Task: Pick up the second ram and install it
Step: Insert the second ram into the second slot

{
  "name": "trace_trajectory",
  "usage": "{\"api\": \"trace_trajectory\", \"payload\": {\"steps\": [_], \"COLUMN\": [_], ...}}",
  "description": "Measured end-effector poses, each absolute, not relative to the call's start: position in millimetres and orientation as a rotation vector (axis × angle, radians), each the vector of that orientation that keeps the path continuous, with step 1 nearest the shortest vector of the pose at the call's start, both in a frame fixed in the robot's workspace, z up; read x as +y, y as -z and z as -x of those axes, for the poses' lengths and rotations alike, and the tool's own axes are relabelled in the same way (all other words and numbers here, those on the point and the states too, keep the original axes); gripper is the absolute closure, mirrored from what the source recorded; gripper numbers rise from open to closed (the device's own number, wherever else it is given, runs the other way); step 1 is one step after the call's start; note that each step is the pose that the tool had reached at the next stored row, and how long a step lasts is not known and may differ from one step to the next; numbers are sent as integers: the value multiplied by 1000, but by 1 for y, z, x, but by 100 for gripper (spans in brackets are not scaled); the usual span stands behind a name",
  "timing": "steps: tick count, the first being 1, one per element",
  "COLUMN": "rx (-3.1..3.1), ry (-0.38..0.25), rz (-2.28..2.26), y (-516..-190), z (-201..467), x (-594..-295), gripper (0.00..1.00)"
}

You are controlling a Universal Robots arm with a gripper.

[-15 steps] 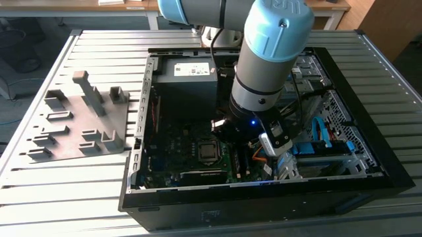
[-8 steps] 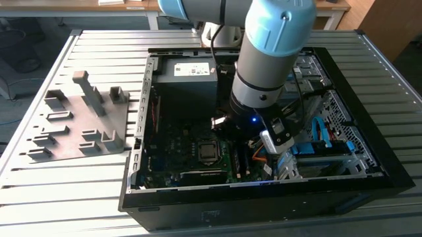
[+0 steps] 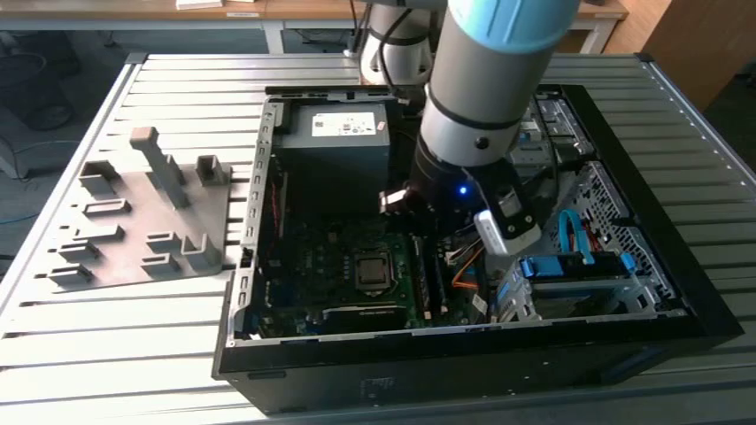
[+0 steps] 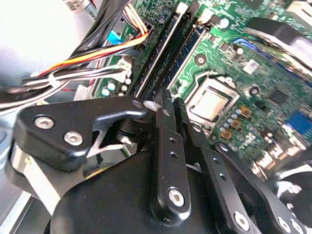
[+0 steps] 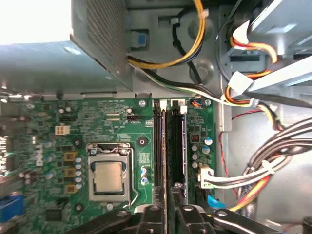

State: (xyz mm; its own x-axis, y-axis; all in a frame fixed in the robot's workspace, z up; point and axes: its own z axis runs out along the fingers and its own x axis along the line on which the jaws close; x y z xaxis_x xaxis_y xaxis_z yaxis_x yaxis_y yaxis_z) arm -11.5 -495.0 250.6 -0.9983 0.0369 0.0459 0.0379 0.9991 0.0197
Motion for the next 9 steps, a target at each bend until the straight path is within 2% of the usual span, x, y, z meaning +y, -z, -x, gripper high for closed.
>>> {"api": "trace_trajectory", "payload": {"steps": [1,3,9], "rx": [-3095,-3095,-3095], "ry": [32,32,32], "rz": [58,58,58], "y": [-254,-261,-276], "z": [12,12,12], "x": [-495,-495,-494], "gripper": [80,90,90]}}
